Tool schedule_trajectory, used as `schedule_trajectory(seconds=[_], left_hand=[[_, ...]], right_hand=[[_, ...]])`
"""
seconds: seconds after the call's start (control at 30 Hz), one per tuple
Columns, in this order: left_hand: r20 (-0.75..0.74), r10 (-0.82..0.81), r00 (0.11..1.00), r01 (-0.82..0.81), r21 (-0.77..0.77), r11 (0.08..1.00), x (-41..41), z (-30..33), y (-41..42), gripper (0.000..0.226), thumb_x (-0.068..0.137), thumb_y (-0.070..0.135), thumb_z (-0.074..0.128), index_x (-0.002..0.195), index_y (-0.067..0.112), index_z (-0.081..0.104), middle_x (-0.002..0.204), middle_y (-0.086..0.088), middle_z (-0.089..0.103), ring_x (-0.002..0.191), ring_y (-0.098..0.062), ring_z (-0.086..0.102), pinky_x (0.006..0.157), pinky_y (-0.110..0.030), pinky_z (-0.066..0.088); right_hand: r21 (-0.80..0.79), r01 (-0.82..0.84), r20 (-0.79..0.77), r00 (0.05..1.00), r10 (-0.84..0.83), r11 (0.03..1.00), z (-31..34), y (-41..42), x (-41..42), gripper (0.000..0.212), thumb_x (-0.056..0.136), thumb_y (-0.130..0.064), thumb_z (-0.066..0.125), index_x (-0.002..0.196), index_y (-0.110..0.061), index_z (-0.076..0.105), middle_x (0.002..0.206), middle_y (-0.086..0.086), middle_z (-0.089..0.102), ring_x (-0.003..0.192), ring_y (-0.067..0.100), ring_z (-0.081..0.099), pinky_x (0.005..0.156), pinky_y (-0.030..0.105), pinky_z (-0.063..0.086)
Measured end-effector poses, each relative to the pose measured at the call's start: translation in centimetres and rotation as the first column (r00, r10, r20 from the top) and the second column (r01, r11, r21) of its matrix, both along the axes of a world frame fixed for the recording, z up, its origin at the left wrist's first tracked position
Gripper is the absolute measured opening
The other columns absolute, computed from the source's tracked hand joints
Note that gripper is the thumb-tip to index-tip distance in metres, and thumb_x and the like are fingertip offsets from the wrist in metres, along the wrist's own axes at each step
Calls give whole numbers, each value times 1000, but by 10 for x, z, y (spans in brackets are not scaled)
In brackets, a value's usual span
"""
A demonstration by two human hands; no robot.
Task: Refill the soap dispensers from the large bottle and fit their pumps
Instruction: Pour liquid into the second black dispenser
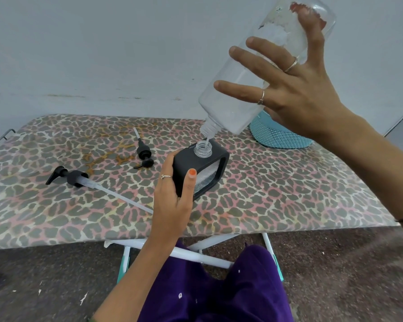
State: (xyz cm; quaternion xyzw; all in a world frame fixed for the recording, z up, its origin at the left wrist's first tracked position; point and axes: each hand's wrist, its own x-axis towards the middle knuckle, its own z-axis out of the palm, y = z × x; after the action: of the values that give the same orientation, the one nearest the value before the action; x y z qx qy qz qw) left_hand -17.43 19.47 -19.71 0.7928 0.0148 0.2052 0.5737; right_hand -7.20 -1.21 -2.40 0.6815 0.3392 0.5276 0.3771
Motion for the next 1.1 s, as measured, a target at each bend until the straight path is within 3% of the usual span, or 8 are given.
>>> schedule_trajectory(seconds=[0.13,0.23,0.3,0.43,0.63,0.77,0.93,1.1], left_hand=[[-13,0,1000,0,6,1000,1,-1,0,80,87,76,34,150,26,29,115,-41,51,107,-60,49,87,-68,43],[12,7,1000,-7,-12,1000,0,-2,0,69,90,70,37,145,29,35,111,-18,63,99,-40,60,88,-58,49],[26,16,1000,-16,-7,1000,-1,-2,0,50,92,65,38,138,44,35,100,-7,62,84,-29,58,82,-52,50],[9,13,1000,-12,-8,1000,-1,-2,-1,62,92,67,38,144,34,33,110,-28,60,100,-49,56,85,-61,48],[26,3,1000,-2,-30,1000,-1,-5,0,75,90,72,37,149,25,32,123,-13,62,111,-35,59,93,-58,49],[23,0,1000,0,-22,1000,0,-5,0,80,88,75,36,149,23,31,119,-26,59,108,-50,55,90,-64,45],[36,2,999,-2,-1,1000,0,-1,0,69,89,74,35,144,32,34,112,-31,58,103,-51,54,86,-62,46],[22,-11,1000,11,-13,1000,-1,-2,0,79,88,75,35,149,26,30,116,-31,57,106,-51,54,89,-63,45]], right_hand=[[0,-18,13,1000,18,1000,-5,3,0,69,92,1,50,146,-39,34,141,3,52,130,23,50,96,68,34],[10,-3,13,1000,3,1000,-5,3,1,71,91,2,49,147,-39,32,142,2,51,131,22,49,96,68,35],[21,4,23,1000,-5,1000,-4,3,1,73,91,3,49,147,-40,31,143,2,50,132,22,48,95,68,36],[-4,-3,13,1000,3,1000,-4,3,1,68,94,1,47,147,-39,32,142,4,51,130,24,49,95,69,35],[22,-27,26,999,26,999,-6,3,2,74,90,5,49,147,-39,32,143,2,51,131,22,49,96,67,36],[16,-44,19,999,43,999,-9,3,4,75,89,4,52,147,-39,33,142,2,51,131,22,49,97,66,35],[27,-62,-9,998,63,998,-15,1,6,79,87,3,55,148,-40,30,143,1,50,133,22,46,100,66,32],[109,-41,-154,986,57,993,-23,-4,5,76,86,0,51,148,-39,30,144,6,48,131,27,46,103,68,25]])
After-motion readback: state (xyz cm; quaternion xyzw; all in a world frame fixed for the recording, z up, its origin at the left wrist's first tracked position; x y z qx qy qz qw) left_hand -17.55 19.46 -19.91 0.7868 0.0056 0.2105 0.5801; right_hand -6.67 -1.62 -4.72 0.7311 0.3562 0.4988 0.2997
